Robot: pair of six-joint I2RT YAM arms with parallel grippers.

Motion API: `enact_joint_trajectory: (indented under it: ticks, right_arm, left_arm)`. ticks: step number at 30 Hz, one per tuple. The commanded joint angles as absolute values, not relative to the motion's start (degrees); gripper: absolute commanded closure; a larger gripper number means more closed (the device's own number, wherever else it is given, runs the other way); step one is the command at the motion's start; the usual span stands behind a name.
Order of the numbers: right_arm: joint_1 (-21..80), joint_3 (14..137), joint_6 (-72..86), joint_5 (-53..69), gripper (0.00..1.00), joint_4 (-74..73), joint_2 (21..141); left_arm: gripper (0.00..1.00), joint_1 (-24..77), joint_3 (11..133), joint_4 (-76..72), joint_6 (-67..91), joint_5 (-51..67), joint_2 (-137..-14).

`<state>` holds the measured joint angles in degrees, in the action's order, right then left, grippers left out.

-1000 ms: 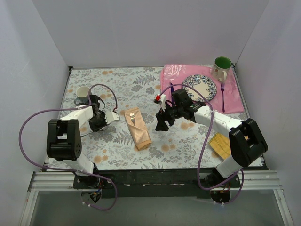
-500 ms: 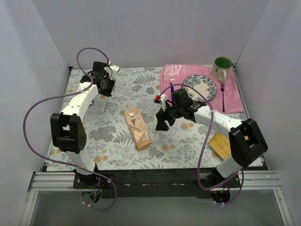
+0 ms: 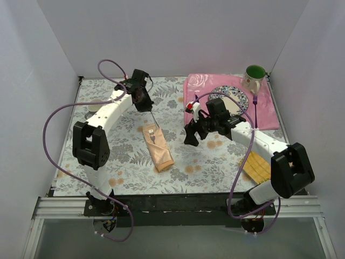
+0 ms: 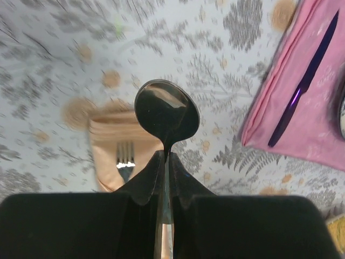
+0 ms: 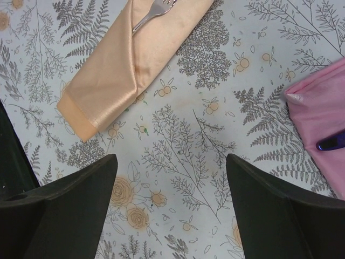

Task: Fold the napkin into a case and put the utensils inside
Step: Insert the spoon into the folded napkin.

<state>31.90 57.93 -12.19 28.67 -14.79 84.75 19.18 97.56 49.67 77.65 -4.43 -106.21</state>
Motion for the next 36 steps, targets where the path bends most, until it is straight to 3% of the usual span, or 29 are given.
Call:
enact_joint_trajectory:
  ticks: [1, 19, 36]
  right_arm:
    - [31.47, 56.52, -12.57, 26.81, 0.04, -14.94, 82.53]
    - [30.59, 55.11, -12.04, 27.68, 0.01, -13.98, 82.44]
    - [29.88, 54.93, -12.13, 28.65, 0.01, -14.33, 82.53]
  left_arm:
    - [1.0, 24.78, 93.35, 49.49, 86.13, -7.29, -106.69]
    - [1.0, 29.18, 87.71, 48.6, 83.67, -16.17, -111.0]
    - [1.0, 31.81, 84.47, 48.25, 84.11, -14.94, -109.87]
